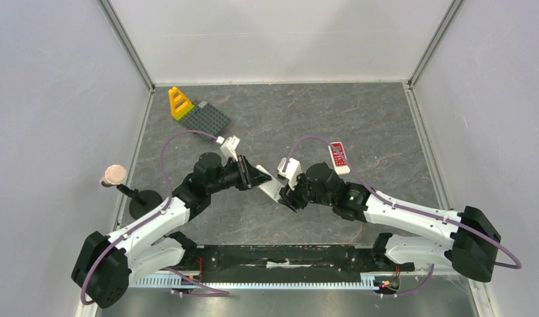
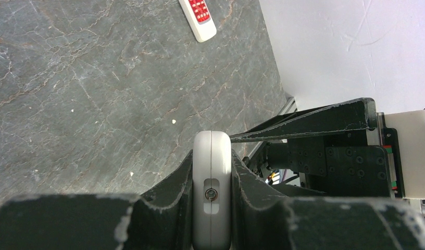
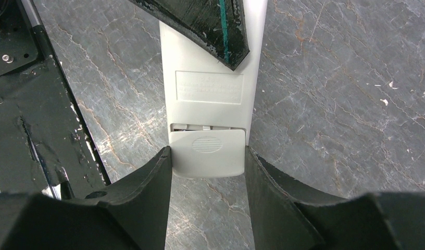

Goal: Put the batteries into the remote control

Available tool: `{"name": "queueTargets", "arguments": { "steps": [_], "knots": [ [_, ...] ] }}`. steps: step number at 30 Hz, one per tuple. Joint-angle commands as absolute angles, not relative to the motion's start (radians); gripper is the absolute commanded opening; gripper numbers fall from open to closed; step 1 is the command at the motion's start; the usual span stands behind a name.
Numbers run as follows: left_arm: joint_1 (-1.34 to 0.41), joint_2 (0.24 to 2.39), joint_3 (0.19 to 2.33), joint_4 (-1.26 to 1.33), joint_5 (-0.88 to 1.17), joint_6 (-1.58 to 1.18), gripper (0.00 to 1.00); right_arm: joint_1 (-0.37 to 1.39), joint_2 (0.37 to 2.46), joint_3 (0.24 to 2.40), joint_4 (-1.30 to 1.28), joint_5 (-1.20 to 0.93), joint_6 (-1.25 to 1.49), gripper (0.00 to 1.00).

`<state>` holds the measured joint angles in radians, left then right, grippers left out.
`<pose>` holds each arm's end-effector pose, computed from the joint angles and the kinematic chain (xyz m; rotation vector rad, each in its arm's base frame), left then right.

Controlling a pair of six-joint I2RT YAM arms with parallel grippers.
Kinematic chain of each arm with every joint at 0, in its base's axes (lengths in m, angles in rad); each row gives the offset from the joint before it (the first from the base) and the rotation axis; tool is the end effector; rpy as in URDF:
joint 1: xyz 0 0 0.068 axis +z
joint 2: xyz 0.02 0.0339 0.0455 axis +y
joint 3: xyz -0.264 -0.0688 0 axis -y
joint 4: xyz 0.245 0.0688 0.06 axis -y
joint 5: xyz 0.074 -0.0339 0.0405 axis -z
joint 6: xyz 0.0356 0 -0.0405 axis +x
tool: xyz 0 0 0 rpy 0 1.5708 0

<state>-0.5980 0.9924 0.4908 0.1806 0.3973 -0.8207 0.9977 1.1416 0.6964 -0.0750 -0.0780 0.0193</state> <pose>0.1747 -0.1356 0.2357 0.0690 2.0993 -1.2941 0.1344 0.2133 0.2478 -1.0609 1.8886 0.6849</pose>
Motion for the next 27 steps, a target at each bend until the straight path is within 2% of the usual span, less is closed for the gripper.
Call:
{"name": "queueTargets", "arguments": {
  "steps": [1,13,27],
  "knots": [
    [-0.613,0.999,0.531,0.247,0.471,-0.791,0.02,1.0,1.156,0.751,-0.036,-0.046,0.022,0.39],
    [-0.612,1.005,0.532,0.319,0.511,-0.91,0.02,1.002,1.206,0.811,-0.072,-0.052,0.093,0.43],
    [-0.613,1.002,0.533,0.351,0.561,-1.016,0.02,1.002,1.248,0.862,-0.108,-0.029,0.09,0.42]
  ]
}}
